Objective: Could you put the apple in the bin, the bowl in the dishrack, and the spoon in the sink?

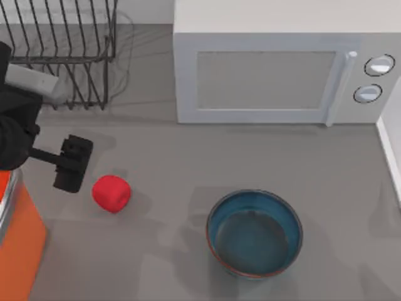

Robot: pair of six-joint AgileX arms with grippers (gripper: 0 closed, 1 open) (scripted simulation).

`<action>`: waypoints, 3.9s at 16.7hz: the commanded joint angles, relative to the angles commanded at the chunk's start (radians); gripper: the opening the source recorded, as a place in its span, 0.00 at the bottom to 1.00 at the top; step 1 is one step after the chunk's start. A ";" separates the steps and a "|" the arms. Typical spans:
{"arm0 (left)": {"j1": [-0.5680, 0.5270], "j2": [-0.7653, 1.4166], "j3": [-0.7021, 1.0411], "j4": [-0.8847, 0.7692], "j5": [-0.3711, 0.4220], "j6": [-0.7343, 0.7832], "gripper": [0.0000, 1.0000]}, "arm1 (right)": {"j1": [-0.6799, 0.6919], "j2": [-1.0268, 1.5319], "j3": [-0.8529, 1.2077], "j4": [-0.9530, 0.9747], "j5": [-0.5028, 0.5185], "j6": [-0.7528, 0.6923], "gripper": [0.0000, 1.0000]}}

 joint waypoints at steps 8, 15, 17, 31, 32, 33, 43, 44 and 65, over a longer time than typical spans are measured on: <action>-0.126 0.576 0.425 -0.316 0.004 0.043 1.00 | 0.000 0.000 0.000 0.000 0.000 0.000 1.00; -0.148 0.669 0.504 -0.366 0.008 0.051 1.00 | 0.000 0.000 0.000 0.000 0.000 0.000 1.00; -0.144 0.667 0.499 -0.360 0.008 0.051 1.00 | 0.000 0.000 0.000 0.000 0.000 0.000 1.00; -0.146 0.778 0.355 -0.108 0.009 0.055 0.85 | 0.000 0.000 0.000 0.000 0.000 0.000 1.00; -0.146 0.778 0.355 -0.108 0.009 0.055 0.77 | 0.000 0.000 0.000 0.000 0.000 0.000 1.00; -0.146 0.778 0.355 -0.108 0.009 0.055 0.70 | 0.000 0.000 0.000 0.000 0.000 0.000 1.00; -0.146 0.778 0.355 -0.108 0.009 0.055 0.00 | 0.000 0.000 0.000 0.000 0.000 0.000 1.00; -0.146 0.778 0.355 -0.108 0.009 0.055 0.00 | 0.000 0.000 0.000 0.000 0.000 0.000 1.00; -0.148 0.630 0.605 -0.489 0.013 0.048 0.00 | 0.000 0.000 0.000 0.000 0.000 0.000 1.00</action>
